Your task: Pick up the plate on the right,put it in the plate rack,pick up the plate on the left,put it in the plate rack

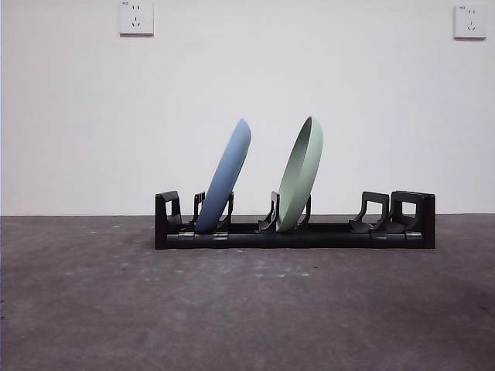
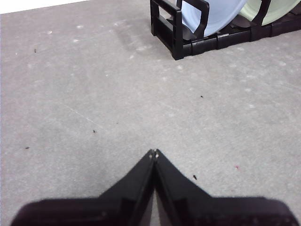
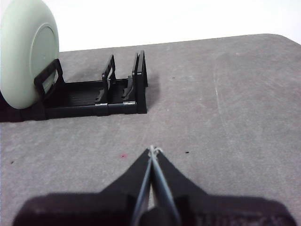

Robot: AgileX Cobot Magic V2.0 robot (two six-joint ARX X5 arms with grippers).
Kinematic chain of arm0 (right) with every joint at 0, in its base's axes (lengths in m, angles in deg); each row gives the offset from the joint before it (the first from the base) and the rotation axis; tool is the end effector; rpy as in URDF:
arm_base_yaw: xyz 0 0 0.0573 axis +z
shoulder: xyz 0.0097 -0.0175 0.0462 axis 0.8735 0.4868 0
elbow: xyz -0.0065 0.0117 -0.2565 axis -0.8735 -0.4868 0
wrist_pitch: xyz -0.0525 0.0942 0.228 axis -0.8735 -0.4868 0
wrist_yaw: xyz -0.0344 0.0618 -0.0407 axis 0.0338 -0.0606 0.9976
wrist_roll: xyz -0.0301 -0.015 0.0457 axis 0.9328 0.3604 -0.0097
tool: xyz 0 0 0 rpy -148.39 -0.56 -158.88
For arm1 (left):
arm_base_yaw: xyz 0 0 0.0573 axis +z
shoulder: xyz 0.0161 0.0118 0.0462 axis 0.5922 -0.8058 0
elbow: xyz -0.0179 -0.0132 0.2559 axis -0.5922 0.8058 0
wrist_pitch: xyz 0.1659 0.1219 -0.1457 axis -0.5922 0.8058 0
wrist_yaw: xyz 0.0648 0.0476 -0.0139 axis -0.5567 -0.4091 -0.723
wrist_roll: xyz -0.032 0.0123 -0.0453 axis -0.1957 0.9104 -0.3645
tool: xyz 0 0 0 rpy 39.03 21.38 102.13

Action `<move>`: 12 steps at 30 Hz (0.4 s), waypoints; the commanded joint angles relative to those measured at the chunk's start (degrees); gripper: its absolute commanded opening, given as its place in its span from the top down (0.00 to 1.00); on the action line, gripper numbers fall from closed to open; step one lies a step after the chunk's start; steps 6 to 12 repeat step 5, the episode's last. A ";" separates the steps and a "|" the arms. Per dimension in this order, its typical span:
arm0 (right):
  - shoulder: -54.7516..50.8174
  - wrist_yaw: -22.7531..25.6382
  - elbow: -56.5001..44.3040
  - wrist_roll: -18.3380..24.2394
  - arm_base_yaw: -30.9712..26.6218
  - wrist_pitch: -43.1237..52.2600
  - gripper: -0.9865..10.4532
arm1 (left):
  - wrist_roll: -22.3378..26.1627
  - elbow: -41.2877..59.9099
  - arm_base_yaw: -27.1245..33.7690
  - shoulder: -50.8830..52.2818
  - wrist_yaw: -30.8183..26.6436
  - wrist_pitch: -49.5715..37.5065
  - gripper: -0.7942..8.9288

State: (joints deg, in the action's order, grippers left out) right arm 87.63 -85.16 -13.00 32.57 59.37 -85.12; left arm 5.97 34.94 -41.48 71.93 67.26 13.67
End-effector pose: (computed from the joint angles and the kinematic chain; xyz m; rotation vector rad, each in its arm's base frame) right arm 0.1073 -0.0009 0.1531 0.0588 0.1705 0.0250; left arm 0.1158 -0.0160 0.1339 0.0897 0.3433 -0.2647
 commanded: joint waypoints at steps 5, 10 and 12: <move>-0.02 0.17 -0.61 0.07 0.02 0.31 0.91 | -0.37 0.52 0.15 -0.02 -0.13 -0.35 0.92; -0.02 0.17 -0.61 0.07 0.02 0.31 0.91 | -0.37 0.52 0.15 -0.02 -0.13 -0.35 0.92; -0.02 0.17 -0.61 0.07 0.02 0.31 0.91 | -0.37 0.52 0.15 -0.02 -0.13 -0.35 0.92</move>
